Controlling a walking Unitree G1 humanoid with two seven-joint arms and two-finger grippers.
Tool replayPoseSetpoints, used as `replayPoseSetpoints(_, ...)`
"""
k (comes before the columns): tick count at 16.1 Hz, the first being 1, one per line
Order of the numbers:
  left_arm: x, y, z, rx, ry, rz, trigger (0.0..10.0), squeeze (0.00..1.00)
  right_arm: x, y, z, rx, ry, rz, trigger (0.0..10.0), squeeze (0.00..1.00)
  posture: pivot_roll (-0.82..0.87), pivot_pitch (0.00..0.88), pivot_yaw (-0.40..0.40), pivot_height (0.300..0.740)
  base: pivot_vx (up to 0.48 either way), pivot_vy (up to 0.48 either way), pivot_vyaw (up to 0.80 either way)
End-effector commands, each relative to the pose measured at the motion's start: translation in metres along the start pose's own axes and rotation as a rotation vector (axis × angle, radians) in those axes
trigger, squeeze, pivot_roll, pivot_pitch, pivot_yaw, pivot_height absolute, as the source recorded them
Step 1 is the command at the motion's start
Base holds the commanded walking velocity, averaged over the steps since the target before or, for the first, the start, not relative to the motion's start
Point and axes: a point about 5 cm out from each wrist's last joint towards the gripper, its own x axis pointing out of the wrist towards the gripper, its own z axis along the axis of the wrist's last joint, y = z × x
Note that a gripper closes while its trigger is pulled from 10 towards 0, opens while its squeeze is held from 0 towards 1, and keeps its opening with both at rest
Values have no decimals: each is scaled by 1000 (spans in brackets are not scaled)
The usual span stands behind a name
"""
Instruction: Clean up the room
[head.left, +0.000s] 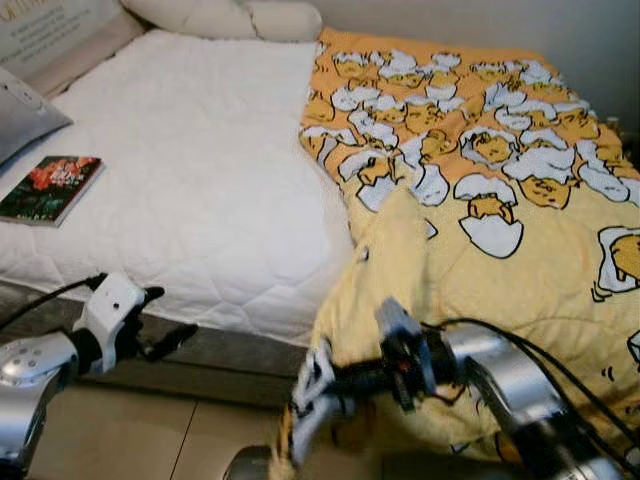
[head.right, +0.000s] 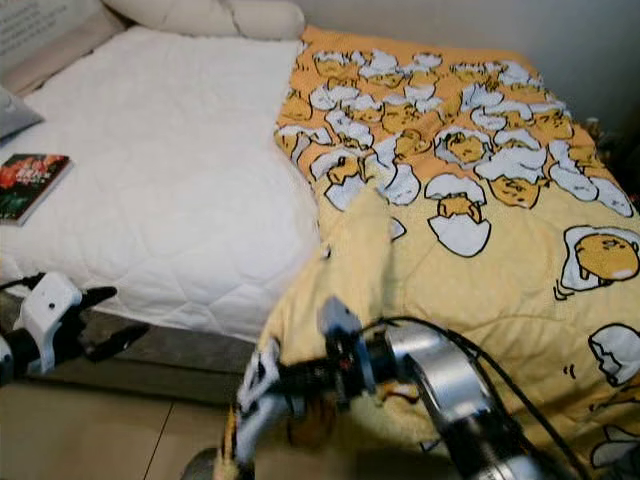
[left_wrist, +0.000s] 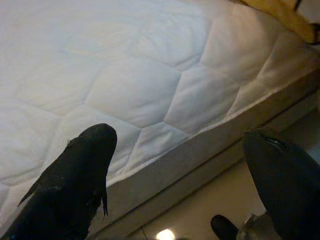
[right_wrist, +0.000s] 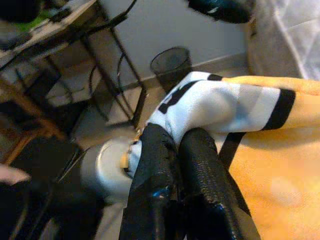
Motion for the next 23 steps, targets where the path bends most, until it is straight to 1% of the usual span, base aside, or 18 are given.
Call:
replayPoseSetpoints(1, -3, 4, 7, 18, -9, 10, 10000, 706, 0, -2, 5, -39, 11, -36, 1098, 0, 212, 0, -23, 740, 0, 0, 0)
replayPoseSetpoints(2, -2, 1, 8, 24, -8, 3, 10000, 706, 1, -21, 0, -45, 55, -225, 10000, 0, 210, 0, -22, 740, 0, 0, 0)
replayPoseSetpoints(3, 0, -1, 9, 28, -7, 0, 10000, 706, 0, -33, 0, -39, 47, -357, 10000, 1000, 208, 0, -23, 740, 0, 0, 0)
replayPoseSetpoints(5, 3, -3, 10, 33, -4, 2, 10000, 702, -1, -40, 1, -23, 38, -462, 10000, 1000, 204, 0, -25, 740, 0, 0, 0)
replayPoseSetpoints(8, 8, -6, 15, 40, -9, 4, 10000, 702, 4, -32, -1, -41, 41, -411, 10000, 1000, 198, 0, -24, 740, 0, 0, 0)
replayPoseSetpoints(9, 14, -10, 19, 39, -18, 8, 10000, 706, 4, -27, 0, -64, 40, -397, 10000, 1000, 188, 0, -26, 740, 0, 0, 0)
replayPoseSetpoints(10, 20, -12, 23, 33, -31, 23, 10000, 706, -3, -29, 7, -73, -3, -472, 10000, 1000, 182, 0, -28, 740, 0, 0, 0)
replayPoseSetpoints(11, 26, -14, 27, 21, -55, 50, 10000, 706, -16, -37, 13, -91, -52, -631, 10000, 1000, 175, 0, -28, 740, 0, 0, 0)
replayPoseSetpoints(12, 33, -16, 33, 20, -76, 108, 10000, 698, -33, -45, 17, -90, -112, -838, 10000, 1000, 164, 0, -21, 740, 0, 0, 0)
replayPoseSetpoints(13, 37, -18, 37, 6, -106, 142, 10000, 698, -42, -48, 16, -64, -149, -949, 10000, 1000, 148, 0, -11, 740, 0, 0, 0)
replayPoseSetpoints(14, 46, -26, 48, -39, -174, 204, 10000, 698, -59, -47, 12, -18, -225, -1151, 10000, 0, 118, 0, 6, 740, 0, 0, 0)
replayPoseSetpoints(16, 55, -36, 59, -82, -233, 245, 10000, 702, -71, -39, 2, 41, -297, -1345, 10000, 0, 92, 0, 14, 740, 0, 169, 0)
replayPoseSetpoints(17, 62, -44, 67, -99, -261, 279, 10000, 702, -78, -25, -13, 92, -328, -1525, 10000, 0, 71, 0, 25, 740, 0, 386, 0)
replayPoseSetpoints(18, 63, -48, 69, -106, -262, 303, 10000, 702, -80, -15, -23, 130, -335, -1623, 10000, 0, 63, 0, 33, 740, 0, 382, 0)
replayPoseSetpoints(19, 63, -51, 69, -107, -260, 305, 10000, 702, -79, -9, -28, 165, -348, -1662, 10000, 0, 52, 0, 45, 740, 0, 390, 0)
replayPoseSetpoints(21, 60, -52, 64, -108, -234, 326, 10000, 702, -74, -1, -31, 163, -345, -1702, 10000, 0, 51, 0, 51, 740, 0, 388, 0)
replayPoseSetpoints(22, 59, -52, 63, -100, -227, 335, 10000, 702, -73, 1, -30, 162, -360, -1696, 10000, 0, 62, 0, 48, 740, 0, 386, 0)
replayPoseSetpoints(23, 55, -51, 62, -94, -219, 354, 10000, 702, -75, 2, -28, 208, -422, -1702, 10000, 0, 73, 0, 44, 740, 0, 386, 0)
